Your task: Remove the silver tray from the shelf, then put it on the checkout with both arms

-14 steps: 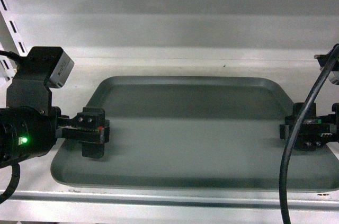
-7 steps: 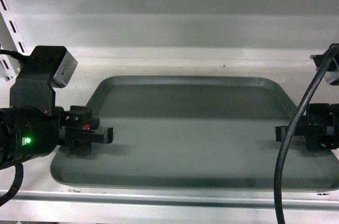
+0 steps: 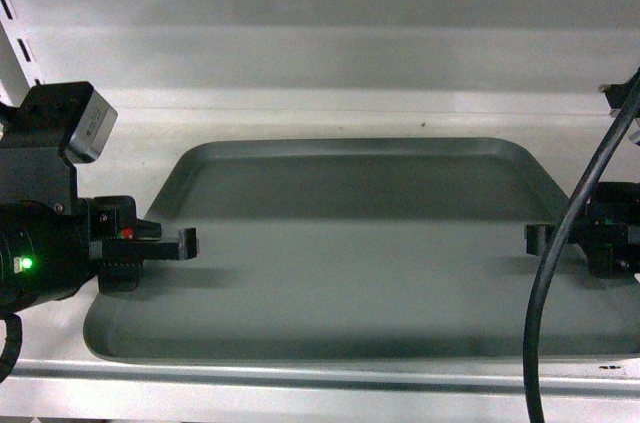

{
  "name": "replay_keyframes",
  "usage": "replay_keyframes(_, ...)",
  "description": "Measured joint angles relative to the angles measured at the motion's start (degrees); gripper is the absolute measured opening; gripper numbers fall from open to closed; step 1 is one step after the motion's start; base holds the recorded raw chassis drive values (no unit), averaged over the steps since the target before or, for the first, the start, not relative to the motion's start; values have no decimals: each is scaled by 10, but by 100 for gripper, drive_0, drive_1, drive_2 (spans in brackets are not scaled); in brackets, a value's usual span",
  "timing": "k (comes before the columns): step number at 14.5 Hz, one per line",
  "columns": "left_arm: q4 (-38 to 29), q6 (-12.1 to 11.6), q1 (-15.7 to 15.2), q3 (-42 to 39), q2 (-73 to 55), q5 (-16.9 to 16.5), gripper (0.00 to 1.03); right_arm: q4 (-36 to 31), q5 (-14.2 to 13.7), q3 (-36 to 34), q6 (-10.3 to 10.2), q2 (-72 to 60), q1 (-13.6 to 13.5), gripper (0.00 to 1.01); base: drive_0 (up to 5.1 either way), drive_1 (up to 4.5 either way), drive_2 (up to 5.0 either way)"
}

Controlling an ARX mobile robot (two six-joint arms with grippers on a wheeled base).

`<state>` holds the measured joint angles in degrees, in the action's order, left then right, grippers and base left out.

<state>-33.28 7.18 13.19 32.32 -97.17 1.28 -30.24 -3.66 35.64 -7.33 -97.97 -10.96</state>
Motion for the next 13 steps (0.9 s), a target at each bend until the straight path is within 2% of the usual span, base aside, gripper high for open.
replay_keyframes(4, 37, -9, 1, 0, 49, 0, 4, 37, 2, 2, 2, 35, -1, 3, 0, 0, 0)
replay_keyframes(8, 156, -11, 5, 29, 141, -5, 4, 174, -11, 40, 1, 119, -10, 3, 0, 0, 0)
replay_keyframes(13, 181, -12, 6, 39, 144, -8, 4, 227, -9, 60, -10, 123, -10, 3, 0, 0, 0)
